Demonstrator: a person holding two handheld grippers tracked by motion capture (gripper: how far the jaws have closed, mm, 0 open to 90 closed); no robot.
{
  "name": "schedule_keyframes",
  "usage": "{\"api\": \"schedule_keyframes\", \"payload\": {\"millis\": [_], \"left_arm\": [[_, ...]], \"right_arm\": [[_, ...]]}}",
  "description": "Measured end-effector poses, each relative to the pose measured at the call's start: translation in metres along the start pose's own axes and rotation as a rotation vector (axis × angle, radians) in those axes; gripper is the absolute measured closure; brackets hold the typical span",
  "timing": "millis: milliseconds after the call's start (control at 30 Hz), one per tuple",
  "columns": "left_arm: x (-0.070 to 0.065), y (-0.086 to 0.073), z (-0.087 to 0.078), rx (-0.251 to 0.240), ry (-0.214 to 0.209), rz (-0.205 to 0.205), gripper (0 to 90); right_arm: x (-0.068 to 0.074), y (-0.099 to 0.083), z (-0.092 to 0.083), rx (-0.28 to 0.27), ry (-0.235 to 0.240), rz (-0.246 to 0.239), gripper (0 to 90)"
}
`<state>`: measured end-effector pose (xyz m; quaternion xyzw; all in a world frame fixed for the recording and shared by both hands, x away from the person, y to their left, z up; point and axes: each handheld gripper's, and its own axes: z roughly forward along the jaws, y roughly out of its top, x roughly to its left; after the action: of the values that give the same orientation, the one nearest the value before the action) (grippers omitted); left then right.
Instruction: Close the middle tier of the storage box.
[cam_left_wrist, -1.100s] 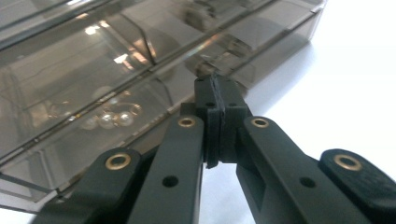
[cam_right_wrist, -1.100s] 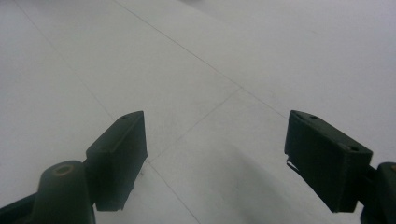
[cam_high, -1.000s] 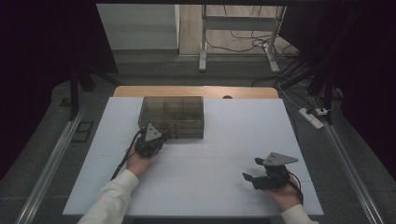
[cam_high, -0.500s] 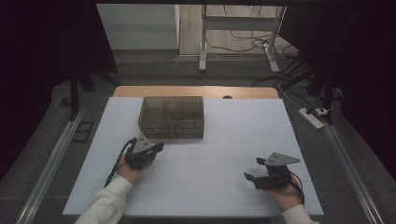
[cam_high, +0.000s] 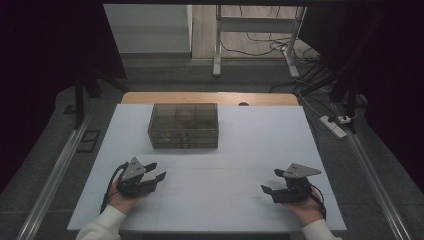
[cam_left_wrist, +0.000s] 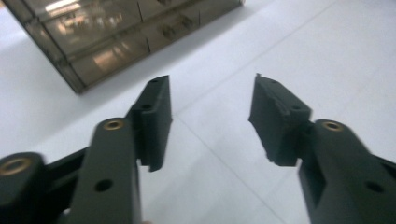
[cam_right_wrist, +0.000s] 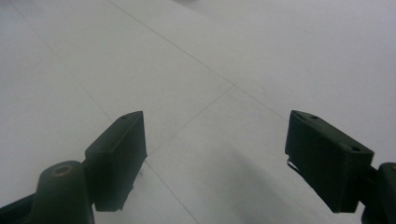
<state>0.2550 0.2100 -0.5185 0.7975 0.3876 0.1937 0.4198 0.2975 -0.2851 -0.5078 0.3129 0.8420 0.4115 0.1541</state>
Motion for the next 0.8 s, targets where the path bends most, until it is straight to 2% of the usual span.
{"api": "schedule_keyframes", "payload": {"millis": [167,367,800], "left_arm": [[-0.0038,-0.007,-0.0074,0.023,-0.024,-0.02,39.5],[-0.0067,-0.0103,-0.0116,0.027,-0.038,-0.014,36.1],[-0.002,-0.0107,-0.0102,0.038,-0.021,-0.039,29.5]], "right_arm": [[0.0,-0.0002,0.0002,0.001,-0.002,0.0,19.8],[-0.0012,-0.0001,-0.0013,-0.001,-0.005,0.005,19.6],[-0.0017,0.0002,-0.0055,-0.019,-0.009,0.004,19.6]]}}
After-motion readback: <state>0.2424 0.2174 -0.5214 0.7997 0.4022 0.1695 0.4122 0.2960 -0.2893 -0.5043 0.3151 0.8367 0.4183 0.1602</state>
